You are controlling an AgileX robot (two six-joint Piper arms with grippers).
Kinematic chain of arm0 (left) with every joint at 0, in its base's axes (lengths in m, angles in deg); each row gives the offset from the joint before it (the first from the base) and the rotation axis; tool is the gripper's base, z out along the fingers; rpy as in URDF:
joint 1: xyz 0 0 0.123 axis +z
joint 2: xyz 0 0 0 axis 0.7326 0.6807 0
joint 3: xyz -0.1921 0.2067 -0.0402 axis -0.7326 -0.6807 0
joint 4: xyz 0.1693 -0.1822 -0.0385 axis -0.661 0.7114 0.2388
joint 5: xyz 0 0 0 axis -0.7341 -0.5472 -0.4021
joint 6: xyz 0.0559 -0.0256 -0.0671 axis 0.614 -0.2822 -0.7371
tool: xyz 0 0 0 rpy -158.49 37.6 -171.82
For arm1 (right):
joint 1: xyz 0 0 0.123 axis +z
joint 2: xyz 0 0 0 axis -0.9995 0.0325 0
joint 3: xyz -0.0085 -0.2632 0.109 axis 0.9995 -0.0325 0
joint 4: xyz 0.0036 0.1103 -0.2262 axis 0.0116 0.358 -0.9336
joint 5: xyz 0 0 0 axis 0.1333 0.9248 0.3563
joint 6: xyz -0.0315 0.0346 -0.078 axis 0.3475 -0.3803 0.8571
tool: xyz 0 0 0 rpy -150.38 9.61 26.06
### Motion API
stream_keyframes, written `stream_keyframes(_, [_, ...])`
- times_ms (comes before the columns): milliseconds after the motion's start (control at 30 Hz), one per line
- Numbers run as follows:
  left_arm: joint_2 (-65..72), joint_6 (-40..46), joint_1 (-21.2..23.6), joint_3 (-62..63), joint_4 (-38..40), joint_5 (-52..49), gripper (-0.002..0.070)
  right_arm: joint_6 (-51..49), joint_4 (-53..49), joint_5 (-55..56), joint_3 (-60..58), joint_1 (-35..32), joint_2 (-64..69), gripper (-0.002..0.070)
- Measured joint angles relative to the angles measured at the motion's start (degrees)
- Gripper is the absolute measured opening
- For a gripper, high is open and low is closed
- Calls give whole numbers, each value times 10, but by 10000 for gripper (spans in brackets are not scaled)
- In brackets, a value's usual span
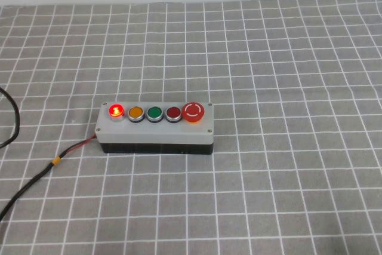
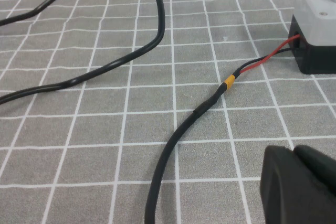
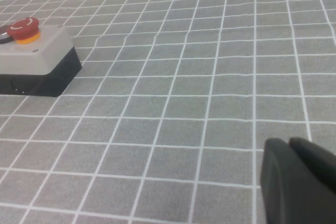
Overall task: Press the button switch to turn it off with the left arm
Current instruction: 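Press the lit red button on the button box to turn it off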
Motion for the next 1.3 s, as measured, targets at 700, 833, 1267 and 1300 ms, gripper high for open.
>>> stream_keyframes(700, [0,0,0,0,2,0,-3,0,1,0,0,0,0,-17])
stream_keyframes(833, [0,0,0,0,2,0,-3,0,1,0,0,0,0,-17])
stream_keyframes(1267, [0,0,0,0,8,1,-3,0,1,0,0,0,0,-17])
stream_keyframes(1300, [0,-2,0,0,17,3,-3,0,1,0,0,0,0,-17])
